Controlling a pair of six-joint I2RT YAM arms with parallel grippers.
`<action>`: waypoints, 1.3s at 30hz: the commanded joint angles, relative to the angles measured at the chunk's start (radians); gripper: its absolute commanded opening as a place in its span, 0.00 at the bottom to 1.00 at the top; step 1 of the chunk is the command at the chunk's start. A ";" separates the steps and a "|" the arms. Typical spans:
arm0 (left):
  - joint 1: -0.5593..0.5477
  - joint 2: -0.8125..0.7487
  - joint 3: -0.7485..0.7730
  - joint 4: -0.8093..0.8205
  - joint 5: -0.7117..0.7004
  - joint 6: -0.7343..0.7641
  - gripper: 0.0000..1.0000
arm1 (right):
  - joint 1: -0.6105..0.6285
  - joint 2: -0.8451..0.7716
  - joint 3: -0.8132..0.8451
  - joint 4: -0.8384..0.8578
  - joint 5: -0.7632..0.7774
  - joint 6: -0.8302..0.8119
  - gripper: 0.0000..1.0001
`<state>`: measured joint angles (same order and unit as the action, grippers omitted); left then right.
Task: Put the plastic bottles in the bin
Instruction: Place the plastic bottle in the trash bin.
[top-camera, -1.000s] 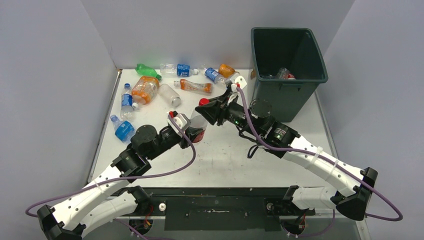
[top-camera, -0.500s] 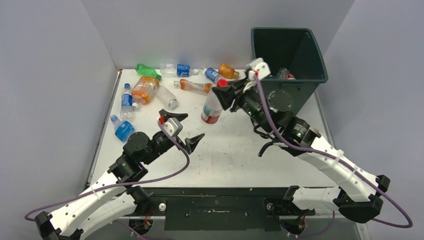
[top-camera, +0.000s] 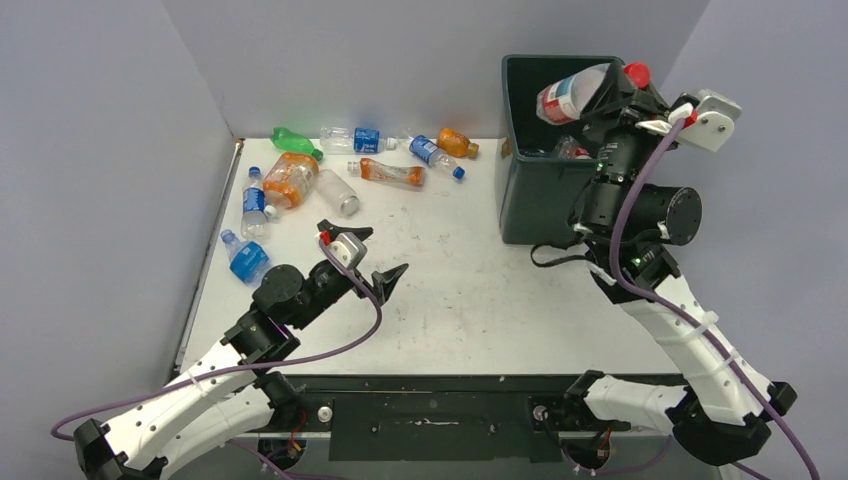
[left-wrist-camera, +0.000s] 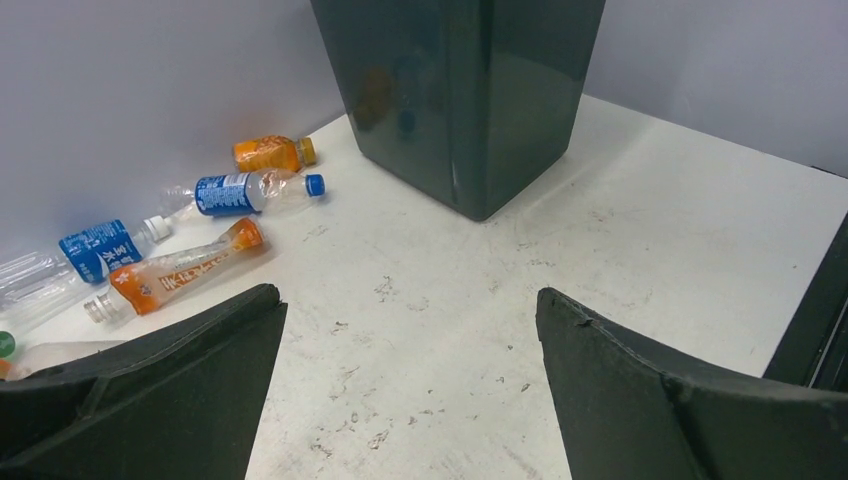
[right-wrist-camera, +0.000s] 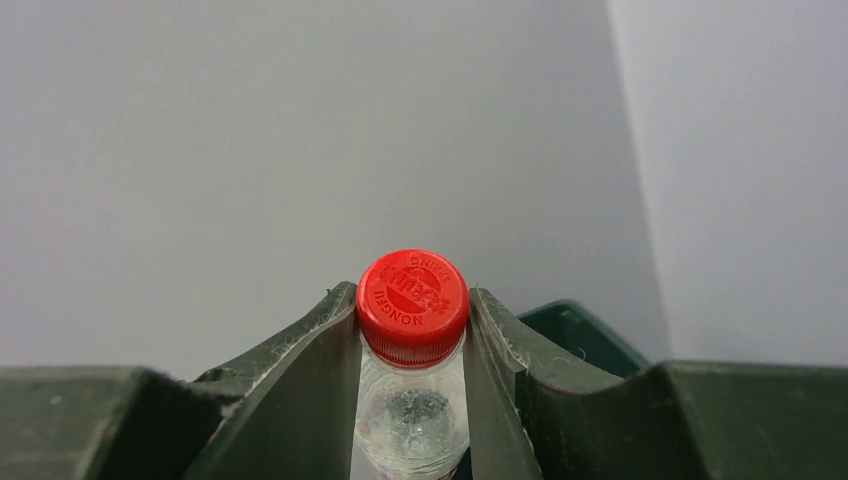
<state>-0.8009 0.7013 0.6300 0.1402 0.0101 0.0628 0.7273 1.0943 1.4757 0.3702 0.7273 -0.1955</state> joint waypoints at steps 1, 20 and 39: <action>0.005 -0.004 0.000 0.072 -0.040 -0.022 0.96 | -0.082 0.126 0.033 0.410 0.153 -0.286 0.05; -0.003 0.001 -0.010 0.064 -0.166 -0.021 0.96 | -0.582 0.333 -0.047 0.055 0.031 0.337 0.05; -0.011 -0.017 -0.031 0.079 -0.315 0.011 0.96 | -0.609 0.358 0.022 -0.091 -0.124 0.441 0.72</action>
<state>-0.8043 0.7017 0.5991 0.1627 -0.2588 0.0570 0.1230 1.4696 1.4208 0.3042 0.6521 0.1986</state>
